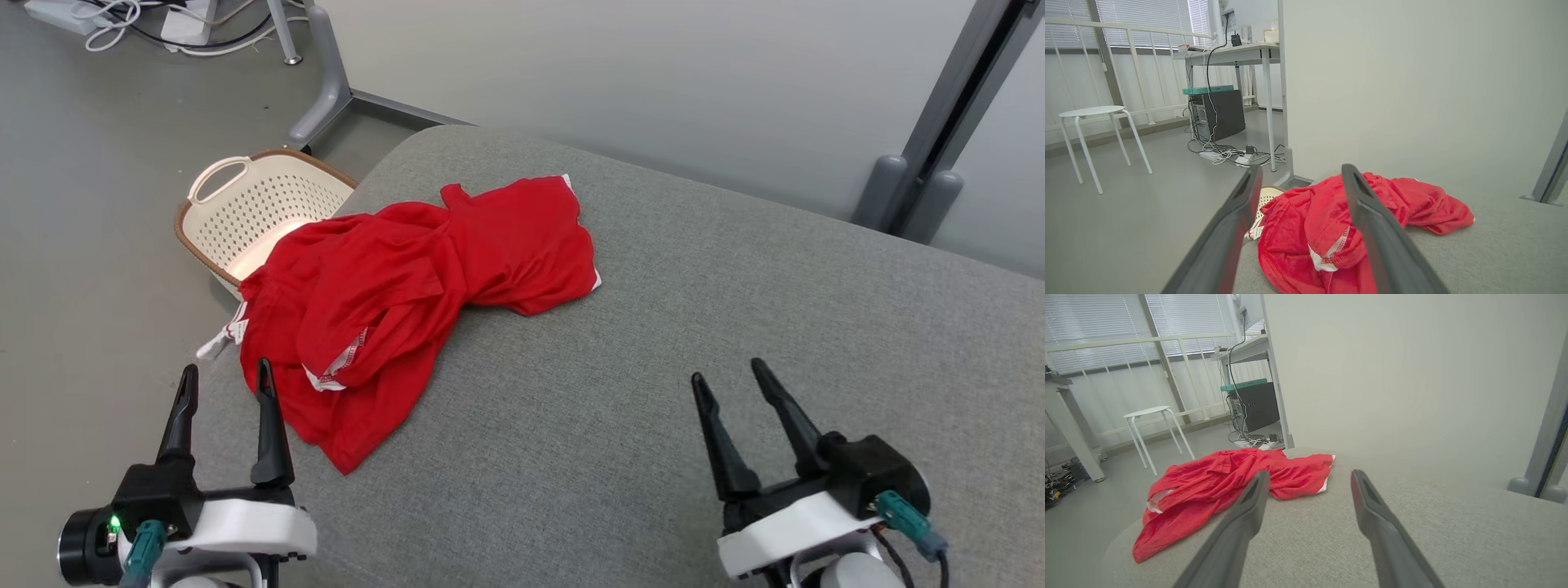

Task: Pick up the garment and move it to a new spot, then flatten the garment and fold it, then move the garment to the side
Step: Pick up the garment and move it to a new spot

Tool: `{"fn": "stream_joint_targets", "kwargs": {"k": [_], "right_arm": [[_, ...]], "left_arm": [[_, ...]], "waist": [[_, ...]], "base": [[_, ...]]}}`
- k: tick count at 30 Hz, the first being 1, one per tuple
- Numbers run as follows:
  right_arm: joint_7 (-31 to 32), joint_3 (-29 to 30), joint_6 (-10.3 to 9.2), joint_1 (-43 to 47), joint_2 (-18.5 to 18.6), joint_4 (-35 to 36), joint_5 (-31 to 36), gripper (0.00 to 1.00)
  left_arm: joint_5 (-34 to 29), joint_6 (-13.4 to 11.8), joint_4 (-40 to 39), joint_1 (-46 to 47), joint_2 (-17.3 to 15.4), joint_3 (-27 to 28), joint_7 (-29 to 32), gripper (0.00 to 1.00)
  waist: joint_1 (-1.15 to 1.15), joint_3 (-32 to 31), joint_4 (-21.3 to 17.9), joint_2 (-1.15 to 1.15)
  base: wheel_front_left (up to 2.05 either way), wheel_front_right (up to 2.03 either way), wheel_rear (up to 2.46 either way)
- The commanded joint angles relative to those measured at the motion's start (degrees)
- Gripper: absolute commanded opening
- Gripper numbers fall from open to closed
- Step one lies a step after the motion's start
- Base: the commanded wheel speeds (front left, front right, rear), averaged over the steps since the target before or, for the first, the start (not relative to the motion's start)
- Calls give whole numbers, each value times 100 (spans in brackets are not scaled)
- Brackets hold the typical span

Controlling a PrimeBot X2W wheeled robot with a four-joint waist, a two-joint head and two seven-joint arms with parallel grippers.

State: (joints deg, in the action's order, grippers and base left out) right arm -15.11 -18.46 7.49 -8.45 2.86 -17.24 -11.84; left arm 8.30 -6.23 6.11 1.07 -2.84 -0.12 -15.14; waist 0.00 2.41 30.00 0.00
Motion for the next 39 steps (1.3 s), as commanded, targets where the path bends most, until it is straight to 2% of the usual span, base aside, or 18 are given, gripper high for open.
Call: {"fn": "stream_joint_targets", "kwargs": {"k": [1, 6, 8, 13, 17, 25, 28, 29, 30, 35, 39], "right_arm": [[-8, 182, 1, 72, 24, 65, 48, 100], [-8, 695, 1, 236, 13, 282, 208, 100], [-8, 839, 1, 200, 16, 370, 339, 100], [-8, 980, 1, 56, 36, 472, 496, 100], [-8, 993, 1, -40, 110, 518, 602, 100], [-8, 930, 1, -198, 225, 481, 686, 100], [-8, 886, 1, -247, 271, 462, 712, 100], [-8, 870, 1, -250, 283, 461, 706, 100], [-8, 851, 1, -255, 297, 455, 700, 100], [-8, 850, 1, -278, 311, 438, 697, 100], [-8, 860, 1, -256, 308, 373, 739, 100]], "left_arm": [[-81, 101, 143, 165, -20, 72, -2, 100], [-103, 603, 732, 620, -186, 151, -2, 100], [-95, 902, 1155, 990, -347, 139, -2, 100], [-70, 1268, 2185, 1699, -704, -212, 47, 100], [150, 1362, 2925, 2312, -925, -531, 355, 100], [506, 1365, 3924, 3291, -1434, -1313, 680, 100], [720, 1366, 4238, 3507, -1484, -1534, 734, 100], [799, 1366, 4334, 3593, -1506, -1562, 746, 38], [891, 1366, 4431, 3671, -1531, -1593, 787, 0], [1155, 1367, 4702, 3854, -1593, -1819, 785, 0], [1394, 1367, 4854, 4000, -1640, -1851, 448, 0]], "waist": [[0, 19, -17, 0], [0, 182, -138, 0], [0, 383, -304, 0], [0, 755, -524, 0], [0, 1031, -629, 0], [0, 1417, -800, 0], [0, 1508, -841, 0], [0, 1530, -856, 0], [0, 1545, -870, 0], [0, 1580, -901, 0], [0, 1559, -911, 0]], "base": [[0, 0, 0], [0, 0, 0], [0, 0, 0], [0, 0, 0], [0, 0, 0], [0, 0, 0], [0, 0, 0], [0, 0, 0], [0, 0, 0], [0, 0, 0], [0, 0, 0]]}}
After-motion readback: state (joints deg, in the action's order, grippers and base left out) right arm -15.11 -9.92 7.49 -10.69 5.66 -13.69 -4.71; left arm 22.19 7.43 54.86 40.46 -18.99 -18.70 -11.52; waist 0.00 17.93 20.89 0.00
